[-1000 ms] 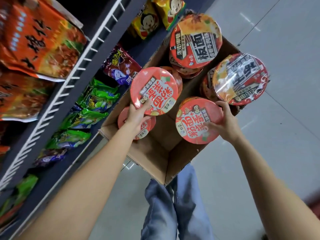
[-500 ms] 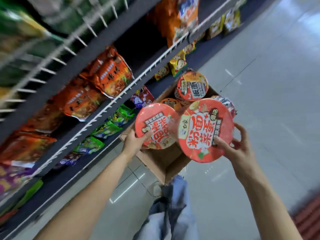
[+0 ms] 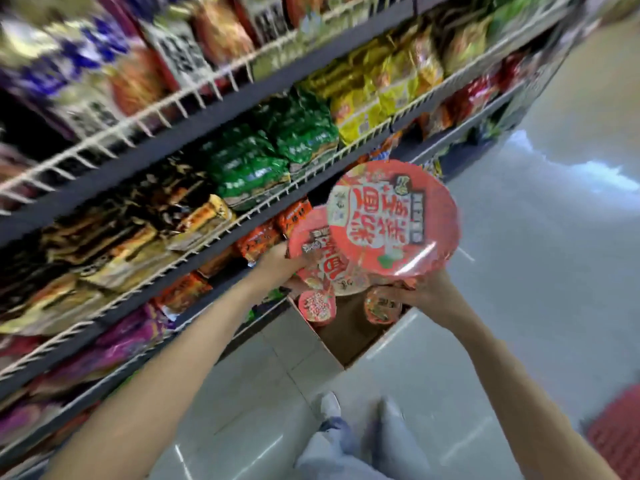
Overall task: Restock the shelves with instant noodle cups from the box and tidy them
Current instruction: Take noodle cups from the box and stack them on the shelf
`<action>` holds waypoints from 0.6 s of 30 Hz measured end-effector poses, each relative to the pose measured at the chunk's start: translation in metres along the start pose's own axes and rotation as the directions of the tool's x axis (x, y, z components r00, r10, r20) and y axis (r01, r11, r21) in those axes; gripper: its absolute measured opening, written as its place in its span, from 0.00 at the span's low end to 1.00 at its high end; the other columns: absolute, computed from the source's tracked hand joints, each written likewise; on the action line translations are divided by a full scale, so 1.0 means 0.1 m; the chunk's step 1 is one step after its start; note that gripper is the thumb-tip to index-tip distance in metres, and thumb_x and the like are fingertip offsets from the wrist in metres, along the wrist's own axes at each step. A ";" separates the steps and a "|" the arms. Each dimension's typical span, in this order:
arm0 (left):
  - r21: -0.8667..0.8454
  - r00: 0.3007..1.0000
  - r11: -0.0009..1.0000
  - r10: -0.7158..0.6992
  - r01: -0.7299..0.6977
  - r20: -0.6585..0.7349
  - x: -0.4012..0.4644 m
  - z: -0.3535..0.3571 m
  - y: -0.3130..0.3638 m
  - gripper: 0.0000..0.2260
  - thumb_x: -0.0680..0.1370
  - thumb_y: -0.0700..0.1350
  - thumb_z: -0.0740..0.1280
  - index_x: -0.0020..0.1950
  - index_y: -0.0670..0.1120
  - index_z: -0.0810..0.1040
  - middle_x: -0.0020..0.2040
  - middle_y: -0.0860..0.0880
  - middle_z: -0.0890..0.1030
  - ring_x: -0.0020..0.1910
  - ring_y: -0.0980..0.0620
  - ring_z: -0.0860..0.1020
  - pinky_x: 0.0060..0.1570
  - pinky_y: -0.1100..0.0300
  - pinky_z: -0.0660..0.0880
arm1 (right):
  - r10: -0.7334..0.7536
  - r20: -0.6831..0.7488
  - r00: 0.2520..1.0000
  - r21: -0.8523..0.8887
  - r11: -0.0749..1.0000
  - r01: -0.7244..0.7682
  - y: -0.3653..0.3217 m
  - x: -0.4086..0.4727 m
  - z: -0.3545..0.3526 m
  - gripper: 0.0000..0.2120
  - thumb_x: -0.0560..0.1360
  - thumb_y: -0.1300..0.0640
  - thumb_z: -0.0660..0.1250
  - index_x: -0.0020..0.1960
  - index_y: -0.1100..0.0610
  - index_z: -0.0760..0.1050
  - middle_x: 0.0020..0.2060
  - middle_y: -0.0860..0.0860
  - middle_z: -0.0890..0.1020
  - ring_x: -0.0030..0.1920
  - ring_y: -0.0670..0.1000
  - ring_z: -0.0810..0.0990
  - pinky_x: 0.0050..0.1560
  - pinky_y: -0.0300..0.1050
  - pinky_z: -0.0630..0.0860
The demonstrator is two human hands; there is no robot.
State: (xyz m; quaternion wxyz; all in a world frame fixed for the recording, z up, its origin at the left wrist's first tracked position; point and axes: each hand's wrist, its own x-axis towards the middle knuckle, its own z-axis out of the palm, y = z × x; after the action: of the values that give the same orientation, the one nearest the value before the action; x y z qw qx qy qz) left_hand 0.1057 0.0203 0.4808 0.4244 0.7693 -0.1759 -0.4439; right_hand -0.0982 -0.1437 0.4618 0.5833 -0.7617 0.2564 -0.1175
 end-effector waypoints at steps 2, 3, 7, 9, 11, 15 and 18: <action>0.028 1.000 0.999 0.019 -0.018 -0.011 -0.27 -0.04 0.20 0.07 0.75 0.51 0.69 0.50 0.50 0.78 0.44 0.51 0.84 0.38 0.51 0.84 0.35 0.60 0.80 | -0.018 0.008 1.000 0.088 0.996 0.018 -0.23 0.03 0.08 0.48 0.55 0.42 0.82 0.68 0.55 0.66 0.61 0.49 0.77 0.61 0.46 0.77 0.63 0.56 0.74; 0.052 0.999 0.998 0.023 -0.022 -0.027 -0.38 -0.04 0.31 0.07 0.75 0.52 0.69 0.49 0.50 0.78 0.43 0.52 0.84 0.37 0.51 0.84 0.33 0.62 0.80 | -0.038 0.000 0.999 0.135 0.990 0.038 -0.34 0.07 0.08 0.50 0.55 0.44 0.82 0.70 0.53 0.61 0.62 0.48 0.76 0.62 0.47 0.76 0.62 0.58 0.74; 0.166 0.980 0.985 0.084 -0.054 -0.180 -0.84 -0.09 0.70 0.22 0.73 0.64 0.61 0.57 0.50 0.76 0.47 0.49 0.83 0.41 0.51 0.83 0.39 0.61 0.80 | -0.160 0.012 0.987 0.208 0.966 0.154 -0.82 0.22 -0.04 0.51 0.58 0.46 0.82 0.70 0.41 0.53 0.66 0.45 0.71 0.66 0.44 0.72 0.66 0.57 0.71; 0.219 0.954 0.971 0.149 -0.092 -0.259 -1.06 -0.12 0.83 0.33 0.67 0.71 0.57 0.67 0.56 0.71 0.55 0.50 0.81 0.49 0.51 0.82 0.50 0.57 0.79 | -0.172 0.017 0.985 0.248 0.955 0.162 -1.05 0.30 -0.12 0.53 0.59 0.47 0.81 0.72 0.43 0.50 0.66 0.44 0.71 0.65 0.42 0.72 0.66 0.55 0.71; 0.285 0.907 0.943 0.263 -0.170 -0.330 -1.37 -0.13 0.99 0.38 0.64 0.73 0.57 0.73 0.61 0.62 0.60 0.55 0.77 0.55 0.54 0.78 0.56 0.57 0.75 | -0.216 0.044 0.975 0.300 0.934 0.193 -1.37 0.35 -0.22 0.53 0.60 0.47 0.81 0.72 0.41 0.49 0.64 0.43 0.72 0.63 0.43 0.74 0.66 0.56 0.71; 0.476 0.742 0.850 0.468 -0.227 -0.481 -1.95 -0.15 1.34 0.44 0.63 0.66 0.67 0.72 0.67 0.45 0.63 0.58 0.65 0.61 0.60 0.65 0.59 0.59 0.66 | -0.359 0.168 0.918 0.381 0.883 0.275 -2.22 0.43 -0.29 0.57 0.60 0.48 0.77 0.75 0.40 0.41 0.67 0.46 0.71 0.64 0.48 0.74 0.65 0.57 0.72; 0.567 0.506 0.784 0.607 -0.255 -0.612 -2.26 -0.36 1.59 0.54 0.60 0.65 0.75 0.75 0.63 0.43 0.70 0.53 0.60 0.67 0.58 0.61 0.67 0.57 0.60 | -0.473 0.233 0.850 0.491 0.811 0.317 -2.94 0.42 -0.15 0.59 0.59 0.45 0.78 0.75 0.44 0.40 0.66 0.47 0.73 0.60 0.49 0.78 0.56 0.55 0.79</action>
State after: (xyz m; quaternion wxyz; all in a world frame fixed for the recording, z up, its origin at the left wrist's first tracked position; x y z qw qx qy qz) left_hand 0.0295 0.0928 0.7394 0.3870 0.8803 -0.2560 0.0987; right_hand 0.0049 -0.1229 0.7397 0.7355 -0.6572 -0.0491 -0.1572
